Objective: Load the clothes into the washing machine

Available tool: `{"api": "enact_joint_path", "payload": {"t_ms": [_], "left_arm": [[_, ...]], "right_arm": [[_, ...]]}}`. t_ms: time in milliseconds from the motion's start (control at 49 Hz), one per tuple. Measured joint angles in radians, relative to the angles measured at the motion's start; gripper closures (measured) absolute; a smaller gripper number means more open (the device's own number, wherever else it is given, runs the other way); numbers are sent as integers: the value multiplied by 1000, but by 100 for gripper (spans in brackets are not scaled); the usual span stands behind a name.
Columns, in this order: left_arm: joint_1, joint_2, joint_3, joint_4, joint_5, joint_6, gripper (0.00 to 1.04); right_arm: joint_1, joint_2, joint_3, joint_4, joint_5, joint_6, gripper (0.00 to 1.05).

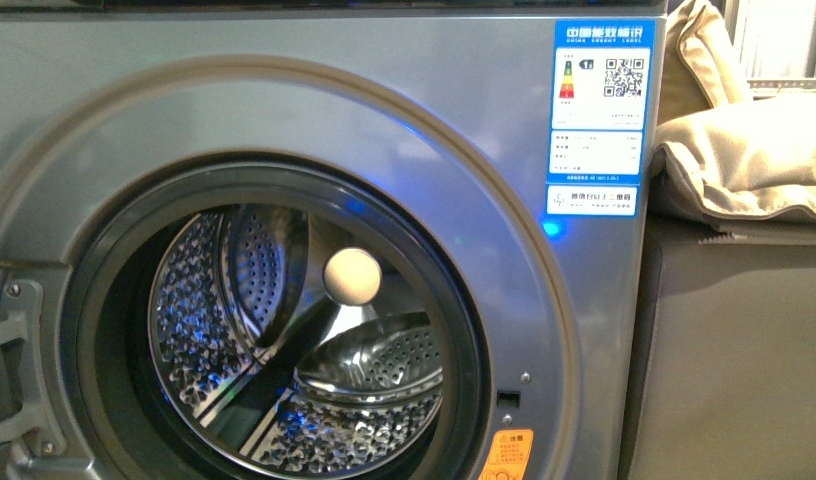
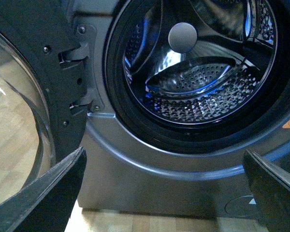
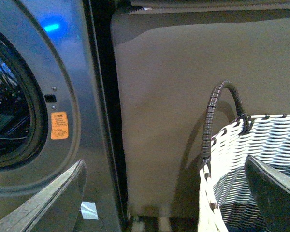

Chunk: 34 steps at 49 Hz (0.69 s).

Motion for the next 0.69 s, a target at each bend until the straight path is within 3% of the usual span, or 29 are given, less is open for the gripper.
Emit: {"api": "enact_joint_path", "payload": {"t_ms": [694], "left_arm": [[0,0,0,0,0,0,7]], "right_arm": [[0,0,0,0,0,0,8]]}}
